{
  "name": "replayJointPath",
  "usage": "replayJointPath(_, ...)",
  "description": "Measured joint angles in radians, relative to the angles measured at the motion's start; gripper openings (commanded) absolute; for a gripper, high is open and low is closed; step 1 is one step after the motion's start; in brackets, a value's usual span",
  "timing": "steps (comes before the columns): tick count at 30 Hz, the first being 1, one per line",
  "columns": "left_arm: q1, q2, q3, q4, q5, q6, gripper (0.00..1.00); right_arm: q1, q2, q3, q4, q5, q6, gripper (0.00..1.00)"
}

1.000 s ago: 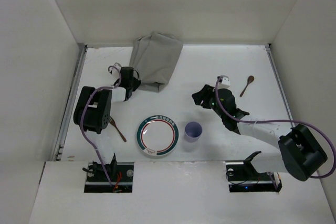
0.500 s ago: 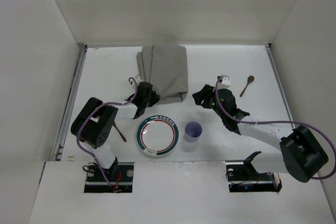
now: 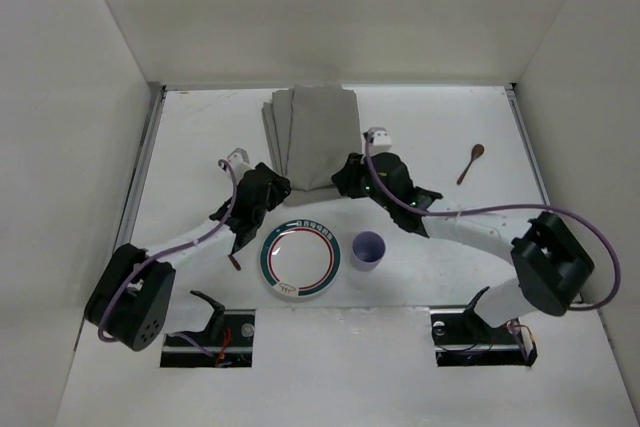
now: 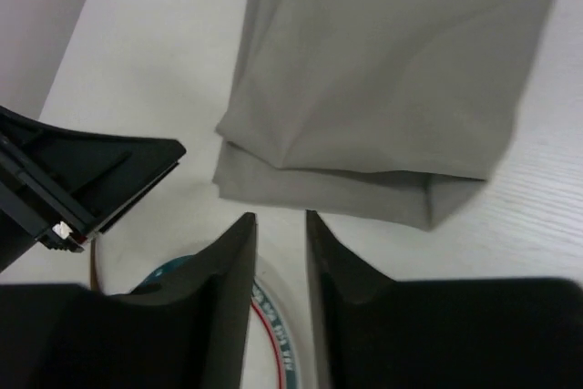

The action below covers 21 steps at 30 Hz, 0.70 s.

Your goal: Set the dinner table for one person

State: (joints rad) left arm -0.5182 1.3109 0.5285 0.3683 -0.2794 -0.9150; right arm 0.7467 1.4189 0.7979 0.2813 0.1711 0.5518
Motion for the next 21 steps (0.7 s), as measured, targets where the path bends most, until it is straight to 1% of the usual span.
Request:
replayJointPath(2,0.010,-0.043,-0.012,-0.005,-0.026,0.005,0.40,0.035,0.079,0.088,-0.037,-0.008,-0.020,0.51)
replayJointPath(5,0.027,-0.049,-0.028,-0.013,-0.040,0.004,0.40,0.077,0.218,0.242,-0.110,-0.016,-0.059,0.56)
replayJointPath(10,0.070,-0.064,-0.115,-0.029,-0.040,-0.029,0.37,0.105,0.423,0.483,-0.259,-0.027,-0.104,0.61)
replayJointPath(15,0.133,-0.189,-0.236,-0.051,-0.048,-0.078,0.37,0.105,0.601,0.696,-0.407,-0.024,-0.130,0.62)
replayJointPath(18,0.156,-0.253,-0.261,-0.053,-0.047,-0.082,0.37,0.105,0.685,0.792,-0.479,-0.012,-0.137,0.62)
replayJointPath(21,0.161,-0.274,-0.269,-0.047,-0.038,-0.082,0.37,0.106,0.748,0.876,-0.558,0.012,-0.139,0.62)
